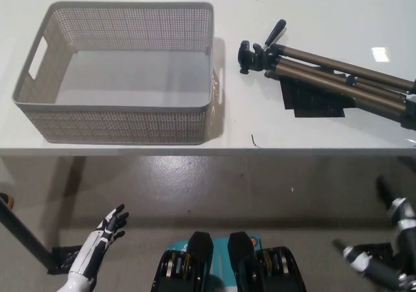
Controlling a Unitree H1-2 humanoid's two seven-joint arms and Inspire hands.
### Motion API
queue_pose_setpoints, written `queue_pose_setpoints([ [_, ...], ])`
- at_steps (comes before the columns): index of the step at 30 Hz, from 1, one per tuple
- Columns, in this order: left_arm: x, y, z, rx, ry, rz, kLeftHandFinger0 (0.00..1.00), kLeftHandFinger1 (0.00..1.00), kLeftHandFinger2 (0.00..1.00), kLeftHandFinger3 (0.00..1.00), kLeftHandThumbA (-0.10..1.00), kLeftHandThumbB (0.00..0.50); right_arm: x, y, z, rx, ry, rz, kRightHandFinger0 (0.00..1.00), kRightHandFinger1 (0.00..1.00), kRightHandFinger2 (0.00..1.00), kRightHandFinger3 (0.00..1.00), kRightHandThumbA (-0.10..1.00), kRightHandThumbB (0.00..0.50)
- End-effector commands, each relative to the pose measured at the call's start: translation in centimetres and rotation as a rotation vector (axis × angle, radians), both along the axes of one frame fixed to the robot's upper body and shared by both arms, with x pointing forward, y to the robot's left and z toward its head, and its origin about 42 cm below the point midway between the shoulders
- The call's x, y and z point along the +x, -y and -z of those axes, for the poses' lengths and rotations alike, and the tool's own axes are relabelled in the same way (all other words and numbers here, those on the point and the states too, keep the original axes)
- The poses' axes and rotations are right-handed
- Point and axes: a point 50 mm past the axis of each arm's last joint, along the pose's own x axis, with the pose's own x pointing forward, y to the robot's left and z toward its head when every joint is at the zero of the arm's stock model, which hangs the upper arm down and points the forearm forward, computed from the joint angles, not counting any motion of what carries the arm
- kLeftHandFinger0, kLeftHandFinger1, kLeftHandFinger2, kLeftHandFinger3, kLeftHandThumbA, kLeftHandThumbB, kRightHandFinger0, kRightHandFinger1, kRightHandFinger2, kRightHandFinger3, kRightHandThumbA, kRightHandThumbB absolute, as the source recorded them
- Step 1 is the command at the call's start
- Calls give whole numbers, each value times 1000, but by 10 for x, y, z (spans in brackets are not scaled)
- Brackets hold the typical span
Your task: The robot uses its right hand to pick the tripod on the desk and places it into a rectangular container on the left.
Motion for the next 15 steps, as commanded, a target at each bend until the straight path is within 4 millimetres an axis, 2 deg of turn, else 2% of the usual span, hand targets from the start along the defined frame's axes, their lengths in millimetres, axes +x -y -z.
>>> queue_pose_setpoints([
  [1, 6, -3, -19, -1, 98, 55, 1000, 1000, 1000, 1000, 1000, 500, 15, 29, -160, -361, 412, 54, 1000, 1000, 1000, 1000, 867, 479],
  [2, 6, -3, -18, 1, 97, 58, 1000, 1000, 1000, 1000, 1000, 500, 28, 31, -176, -370, 417, 64, 1000, 1000, 1000, 1000, 890, 496],
  [4, 3, -2, -15, 1, 89, 54, 1000, 1000, 1000, 1000, 1000, 500, 51, 35, -202, -409, 410, 76, 1000, 1000, 1000, 1000, 930, 499],
  [7, 0, -3, -13, 5, 89, 48, 1000, 1000, 1000, 1000, 1000, 500, 90, 39, -241, -513, 409, 100, 1000, 1000, 1000, 1000, 935, 441],
  [8, 0, -3, -13, 5, 88, 48, 1000, 1000, 1000, 1000, 1000, 500, 103, 40, -251, -519, 404, 91, 1000, 1000, 1000, 1000, 925, 443],
  [9, 0, -3, -13, 9, 85, 47, 1000, 1000, 1000, 1000, 1000, 500, 118, 39, -261, -529, 372, 92, 1000, 1000, 1000, 1000, 946, 468],
  [10, 0, -3, -13, 3, 82, 49, 1000, 1000, 1000, 1000, 1000, 500, 144, 36, -277, -582, 327, 116, 1000, 1000, 1000, 1000, 1000, 493],
  [11, 0, -3, -13, 17, 83, 53, 1000, 1000, 1000, 1000, 1000, 500, 156, 33, -283, -593, 302, 110, 1000, 1000, 1000, 1000, 976, 467],
  [12, 2, -8, -15, 25, 84, 53, 1000, 1000, 1000, 1000, 1000, 500, 186, 23, -296, -637, 268, 105, 1000, 1000, 1000, 1000, 993, 485],
  [14, 1, -8, -15, 24, 76, 48, 1000, 1000, 1000, 1000, 1000, 500, 203, 17, -302, -676, 239, 113, 1000, 1000, 1000, 1000, 1000, 481],
  [15, 1, -8, -13, 15, 79, 47, 1000, 1000, 1000, 1000, 1000, 500, 228, 7, -309, -708, 194, 111, 1000, 1000, 1000, 1000, 978, 489],
])
